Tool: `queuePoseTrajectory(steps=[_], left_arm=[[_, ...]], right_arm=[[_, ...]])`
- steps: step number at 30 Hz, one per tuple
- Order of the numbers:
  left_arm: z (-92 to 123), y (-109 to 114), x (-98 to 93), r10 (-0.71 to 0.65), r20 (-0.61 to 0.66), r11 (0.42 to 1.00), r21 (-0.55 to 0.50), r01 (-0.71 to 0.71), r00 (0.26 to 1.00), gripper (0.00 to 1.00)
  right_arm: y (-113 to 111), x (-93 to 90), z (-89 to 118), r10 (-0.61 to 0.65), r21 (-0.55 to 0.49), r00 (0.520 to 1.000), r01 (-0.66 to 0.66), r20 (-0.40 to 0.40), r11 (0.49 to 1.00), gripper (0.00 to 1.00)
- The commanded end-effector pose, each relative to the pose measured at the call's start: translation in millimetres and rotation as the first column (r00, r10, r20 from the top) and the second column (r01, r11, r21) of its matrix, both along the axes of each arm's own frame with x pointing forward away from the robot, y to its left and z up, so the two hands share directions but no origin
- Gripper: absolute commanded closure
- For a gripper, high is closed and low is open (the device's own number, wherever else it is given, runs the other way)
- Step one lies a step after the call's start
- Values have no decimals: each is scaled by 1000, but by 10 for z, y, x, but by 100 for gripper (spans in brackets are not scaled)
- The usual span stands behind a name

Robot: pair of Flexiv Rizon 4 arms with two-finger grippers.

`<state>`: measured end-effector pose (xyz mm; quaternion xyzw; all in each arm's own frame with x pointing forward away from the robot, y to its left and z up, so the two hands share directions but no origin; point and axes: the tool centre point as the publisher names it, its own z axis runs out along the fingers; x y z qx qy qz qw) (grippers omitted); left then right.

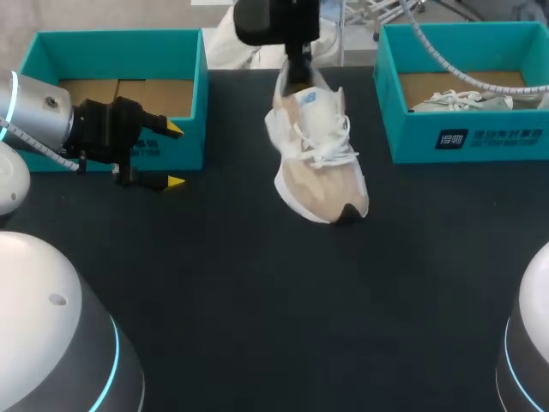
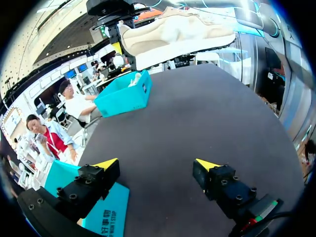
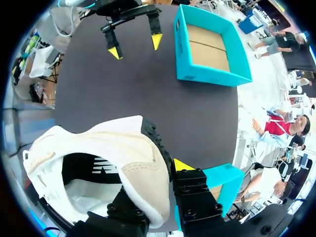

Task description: Take the shoe out of the shoebox, open the shoe tongue, remove and reinsert the insole, then place the shoe into the shoebox

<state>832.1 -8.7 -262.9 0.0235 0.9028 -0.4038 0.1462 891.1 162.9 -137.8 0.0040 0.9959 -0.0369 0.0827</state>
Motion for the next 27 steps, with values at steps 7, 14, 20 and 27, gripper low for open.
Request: queuePoseTrajectory(steps=[7,14,20,27], left_arm=[[2,-2,-8,1,0,1000,3,-1,1000,0],[2,-2,-8,1,0,1000,3,-1,1000,0],[2,-2,-8,1,0,1000,3,-1,1000,0],[2,-2,-8,1,0,1000,3,-1,1000,0]], right_arm=[[-1135,449,24,109,43,994,-108,-26,993,100],[-1857,827,-68,124,65,992,-122,-26,990,100],[-2386,1135,-209,30,43,999,-31,31,999,100],[-2386,1135,-209,30,43,999,-31,31,999,100]])
